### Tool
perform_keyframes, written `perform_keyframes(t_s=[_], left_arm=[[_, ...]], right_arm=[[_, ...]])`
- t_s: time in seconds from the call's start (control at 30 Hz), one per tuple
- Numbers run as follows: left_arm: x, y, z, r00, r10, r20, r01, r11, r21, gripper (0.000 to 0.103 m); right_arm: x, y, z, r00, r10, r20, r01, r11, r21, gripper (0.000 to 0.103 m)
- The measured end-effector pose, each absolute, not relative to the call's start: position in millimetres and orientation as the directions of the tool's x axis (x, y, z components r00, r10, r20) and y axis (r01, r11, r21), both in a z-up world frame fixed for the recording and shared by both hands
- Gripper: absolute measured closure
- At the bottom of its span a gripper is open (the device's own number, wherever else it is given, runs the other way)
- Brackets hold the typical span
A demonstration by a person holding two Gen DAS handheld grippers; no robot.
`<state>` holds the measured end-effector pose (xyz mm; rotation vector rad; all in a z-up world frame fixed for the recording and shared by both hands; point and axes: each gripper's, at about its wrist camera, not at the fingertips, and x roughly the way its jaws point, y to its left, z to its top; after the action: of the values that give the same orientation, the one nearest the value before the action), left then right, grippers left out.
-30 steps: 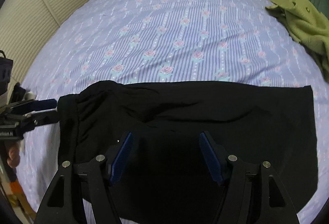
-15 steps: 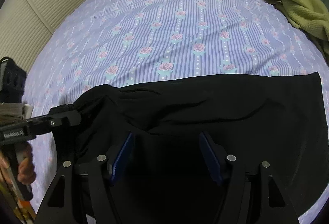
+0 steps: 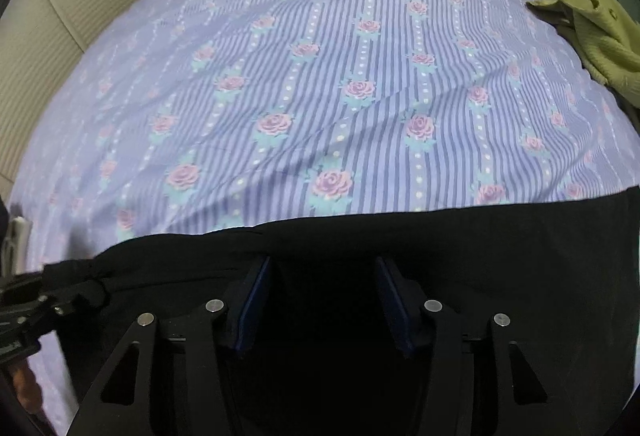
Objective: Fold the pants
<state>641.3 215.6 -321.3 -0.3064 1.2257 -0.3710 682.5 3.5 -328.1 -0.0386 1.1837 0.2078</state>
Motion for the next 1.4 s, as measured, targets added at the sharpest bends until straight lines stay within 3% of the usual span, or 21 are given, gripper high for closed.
perform_keyframes(t_s=[0.1, 0.13, 0.17, 0.2, 0.27, 0.37, 0.5, 0.63, 0.77, 1.07, 1.3, 1.4], left_arm=[[643, 209, -317, 0.277, -0.392, -0.877, 0.119, 0.92, -0.373, 0.073], [640, 209, -309, 0.293, -0.362, -0.885, 0.114, 0.932, -0.344, 0.06], [636, 209, -300, 0.324, -0.313, -0.893, 0.109, 0.95, -0.294, 0.04], [629, 209, -288, 0.378, -0.246, -0.893, 0.105, 0.969, -0.223, 0.033], [609, 210, -257, 0.486, -0.158, -0.859, 0.128, 0.986, -0.109, 0.029], [583, 197, -227, 0.538, -0.115, -0.835, 0.207, 0.978, -0.001, 0.029], [533, 138, -204, 0.567, -0.189, -0.802, 0.441, 0.892, 0.101, 0.029], [488, 70, -207, 0.532, -0.283, -0.798, 0.594, 0.796, 0.114, 0.03], [456, -1, -220, 0.479, -0.356, -0.802, 0.693, 0.715, 0.097, 0.039], [416, -125, -265, 0.462, -0.355, -0.813, 0.817, 0.526, 0.235, 0.066], [420, -188, -308, 0.482, -0.312, -0.819, 0.835, 0.446, 0.322, 0.068], [431, -205, -325, 0.472, -0.28, -0.836, 0.841, 0.428, 0.332, 0.077]], right_arm=[[683, 2, -323, 0.361, 0.13, -0.923, -0.187, 0.98, 0.065, 0.05], [679, -1, -316, 0.369, 0.122, -0.921, -0.18, 0.982, 0.058, 0.05], [675, -5, -308, 0.383, 0.128, -0.915, -0.179, 0.982, 0.063, 0.05], [667, -11, -297, 0.408, 0.142, -0.902, -0.179, 0.981, 0.073, 0.049], [647, -26, -273, 0.453, 0.15, -0.879, -0.178, 0.981, 0.076, 0.049], [612, -54, -242, 0.5, 0.157, -0.852, -0.173, 0.982, 0.08, 0.049], [552, -98, -217, 0.51, 0.115, -0.852, -0.133, 0.99, 0.054, 0.049], [493, -135, -209, 0.47, 0.067, -0.88, -0.101, 0.995, 0.022, 0.049], [452, -171, -215, 0.442, 0.032, -0.897, -0.04, 0.999, 0.016, 0.049], [404, -245, -267, 0.37, 0.007, -0.929, 0.092, 0.995, 0.044, 0.049], [392, -283, -298, 0.344, 0.045, -0.938, 0.144, 0.985, 0.1, 0.049], [391, -294, -305, 0.347, 0.061, -0.936, 0.155, 0.98, 0.121, 0.049]])
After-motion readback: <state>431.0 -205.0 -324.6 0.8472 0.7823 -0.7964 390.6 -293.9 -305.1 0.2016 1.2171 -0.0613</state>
